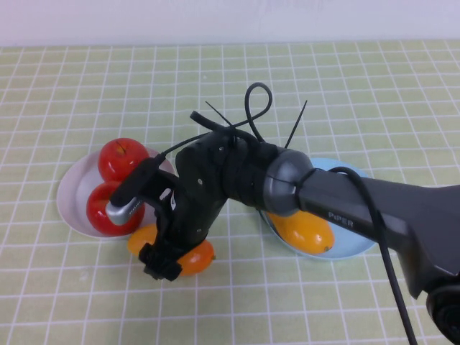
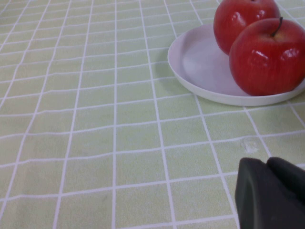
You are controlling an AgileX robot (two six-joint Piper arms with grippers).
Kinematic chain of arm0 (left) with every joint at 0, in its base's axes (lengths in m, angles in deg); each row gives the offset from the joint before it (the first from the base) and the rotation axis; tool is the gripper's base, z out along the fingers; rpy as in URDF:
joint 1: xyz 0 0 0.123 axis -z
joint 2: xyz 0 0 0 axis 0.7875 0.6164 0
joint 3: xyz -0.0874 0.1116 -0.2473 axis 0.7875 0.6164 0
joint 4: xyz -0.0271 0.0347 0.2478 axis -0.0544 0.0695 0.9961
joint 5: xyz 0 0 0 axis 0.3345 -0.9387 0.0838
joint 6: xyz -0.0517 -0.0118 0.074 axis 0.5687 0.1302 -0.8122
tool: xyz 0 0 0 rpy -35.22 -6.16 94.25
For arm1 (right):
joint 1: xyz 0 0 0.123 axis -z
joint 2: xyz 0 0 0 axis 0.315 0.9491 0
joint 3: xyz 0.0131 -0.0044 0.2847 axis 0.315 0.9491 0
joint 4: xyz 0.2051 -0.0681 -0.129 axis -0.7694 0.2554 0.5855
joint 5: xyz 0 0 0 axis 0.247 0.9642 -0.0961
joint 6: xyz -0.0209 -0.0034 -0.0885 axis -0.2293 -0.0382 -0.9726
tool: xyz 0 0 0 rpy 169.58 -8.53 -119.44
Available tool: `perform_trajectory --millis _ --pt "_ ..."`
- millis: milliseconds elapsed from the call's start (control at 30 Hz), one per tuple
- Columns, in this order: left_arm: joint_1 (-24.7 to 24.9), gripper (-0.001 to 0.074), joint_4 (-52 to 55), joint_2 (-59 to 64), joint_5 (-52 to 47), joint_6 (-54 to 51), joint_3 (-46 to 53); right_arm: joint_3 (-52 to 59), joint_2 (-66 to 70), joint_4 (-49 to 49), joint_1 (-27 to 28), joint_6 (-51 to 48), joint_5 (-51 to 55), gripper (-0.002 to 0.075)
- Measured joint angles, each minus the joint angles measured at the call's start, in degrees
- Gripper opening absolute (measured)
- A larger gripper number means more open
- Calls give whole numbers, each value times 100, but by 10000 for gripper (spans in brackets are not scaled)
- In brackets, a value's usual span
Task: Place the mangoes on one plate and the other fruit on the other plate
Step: Put another type of fruit in the right plate
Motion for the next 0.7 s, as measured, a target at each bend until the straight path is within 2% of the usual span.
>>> perform_trajectory --millis 167,400,700 --pt "0 4 0 0 0 0 0 -22 0 -3 0 -64 -33 564" --pt "0 4 0 0 0 0 0 -401 -71 -83 87 52 644 566" --pt "0 4 0 0 0 0 0 -449 -1008 631 765 1956 1350 566"
